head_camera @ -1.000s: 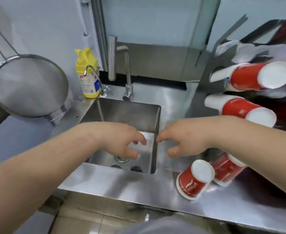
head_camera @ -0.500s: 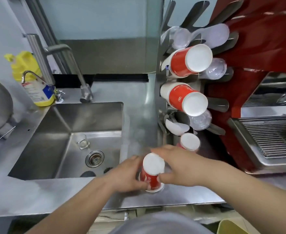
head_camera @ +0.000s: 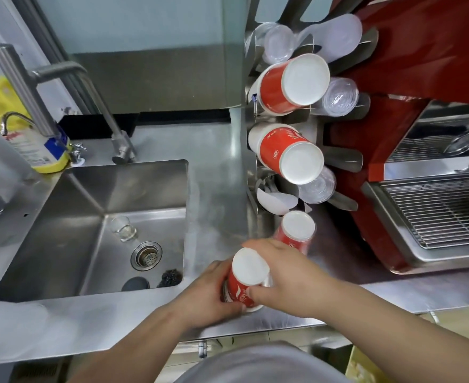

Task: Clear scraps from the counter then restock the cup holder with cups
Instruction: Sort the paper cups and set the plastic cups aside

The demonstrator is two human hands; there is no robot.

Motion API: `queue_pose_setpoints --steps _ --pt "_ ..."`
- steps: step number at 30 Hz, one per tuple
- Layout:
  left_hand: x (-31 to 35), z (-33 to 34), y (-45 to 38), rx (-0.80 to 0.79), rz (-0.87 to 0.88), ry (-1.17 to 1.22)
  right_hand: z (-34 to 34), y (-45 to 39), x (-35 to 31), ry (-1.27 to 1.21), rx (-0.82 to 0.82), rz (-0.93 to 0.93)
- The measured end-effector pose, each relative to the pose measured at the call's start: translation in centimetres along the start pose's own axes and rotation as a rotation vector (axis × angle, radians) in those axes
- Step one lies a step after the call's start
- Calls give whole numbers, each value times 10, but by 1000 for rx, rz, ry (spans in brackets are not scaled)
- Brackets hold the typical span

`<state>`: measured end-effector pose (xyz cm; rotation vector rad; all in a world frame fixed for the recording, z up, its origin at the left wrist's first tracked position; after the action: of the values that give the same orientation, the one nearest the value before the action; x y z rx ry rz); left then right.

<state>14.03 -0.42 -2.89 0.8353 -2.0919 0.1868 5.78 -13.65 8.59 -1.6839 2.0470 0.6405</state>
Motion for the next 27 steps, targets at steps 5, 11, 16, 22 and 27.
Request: queue_pose_setpoints --steps 5,11,16,22,27 --pt "-3 7 -5 -10 0 46 -8 0 2 -23 21 -11" --pt "6 19 -7 -8 44 120 -20 4 7 -53 63 6" --pt "10 23 -7 60 90 38 -24 10 10 -78 78 52" --pt "-3 39 -13 107 105 -32 -22 18 21 -104 105 105" --pt "7 40 -10 198 161 -118 -33 27 19 -110 137 96"
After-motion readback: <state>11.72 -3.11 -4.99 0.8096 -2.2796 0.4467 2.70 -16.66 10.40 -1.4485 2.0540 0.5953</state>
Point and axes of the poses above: each hand's wrist, its own y-axis away from the middle knuckle, its own z-axis out of the palm, x = y × z, the point moved 5 cm from there along -y, towards the middle knuckle, and after that the axes turned 8 degrees about x, right-handed, at the moved point
